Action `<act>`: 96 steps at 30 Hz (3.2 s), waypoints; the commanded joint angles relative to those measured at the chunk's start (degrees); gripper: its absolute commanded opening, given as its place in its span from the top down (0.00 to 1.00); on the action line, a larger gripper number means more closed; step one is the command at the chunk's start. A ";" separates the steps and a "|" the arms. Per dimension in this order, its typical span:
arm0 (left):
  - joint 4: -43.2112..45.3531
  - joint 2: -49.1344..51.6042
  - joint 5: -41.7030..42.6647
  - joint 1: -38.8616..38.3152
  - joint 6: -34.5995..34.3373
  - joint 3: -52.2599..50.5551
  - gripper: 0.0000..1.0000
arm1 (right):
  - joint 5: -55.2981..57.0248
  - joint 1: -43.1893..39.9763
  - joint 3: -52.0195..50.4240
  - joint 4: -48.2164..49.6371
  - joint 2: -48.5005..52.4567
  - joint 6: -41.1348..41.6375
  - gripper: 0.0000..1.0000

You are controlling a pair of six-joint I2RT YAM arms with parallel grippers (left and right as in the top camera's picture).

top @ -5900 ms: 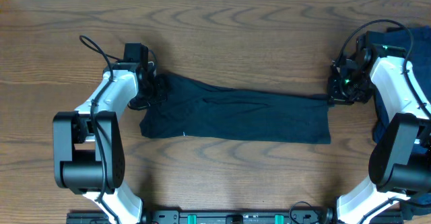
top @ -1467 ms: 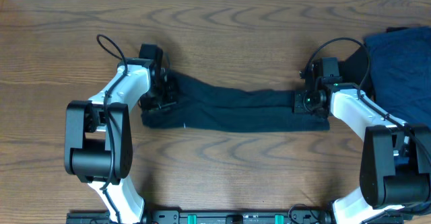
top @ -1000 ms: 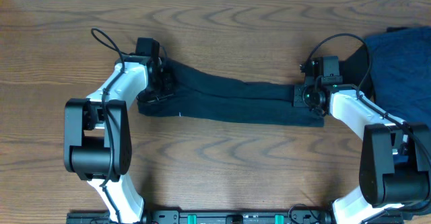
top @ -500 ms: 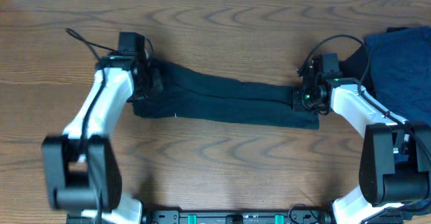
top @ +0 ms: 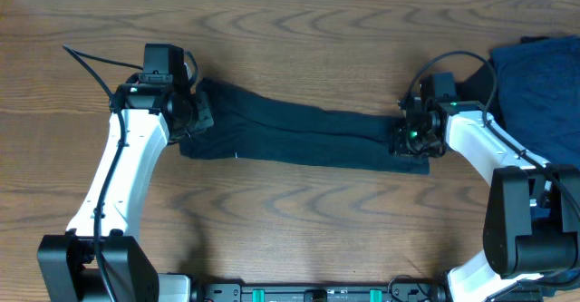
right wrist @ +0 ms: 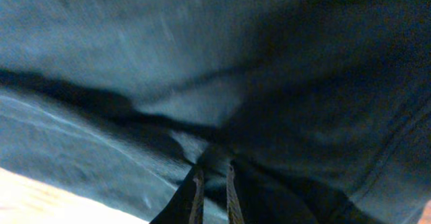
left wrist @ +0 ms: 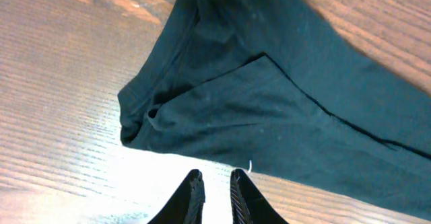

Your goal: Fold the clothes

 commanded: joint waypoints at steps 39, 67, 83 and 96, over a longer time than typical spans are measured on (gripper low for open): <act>-2.32 0.74 -0.44 0.13 -0.11 -1.11 0.02 | -0.87 16.72 12.52 -1.49 0.28 -29.44 0.48; -2.32 0.74 -0.44 0.13 -0.11 -1.14 0.02 | -2.95 17.42 12.07 4.98 10.29 -40.74 0.68; -2.32 0.74 -0.44 0.13 -0.11 -1.11 0.02 | -3.45 17.42 12.02 4.94 12.09 -38.51 0.99; -2.32 0.74 -0.46 0.13 -0.11 -1.14 0.02 | -6.23 17.44 12.07 -0.26 9.16 -38.56 0.98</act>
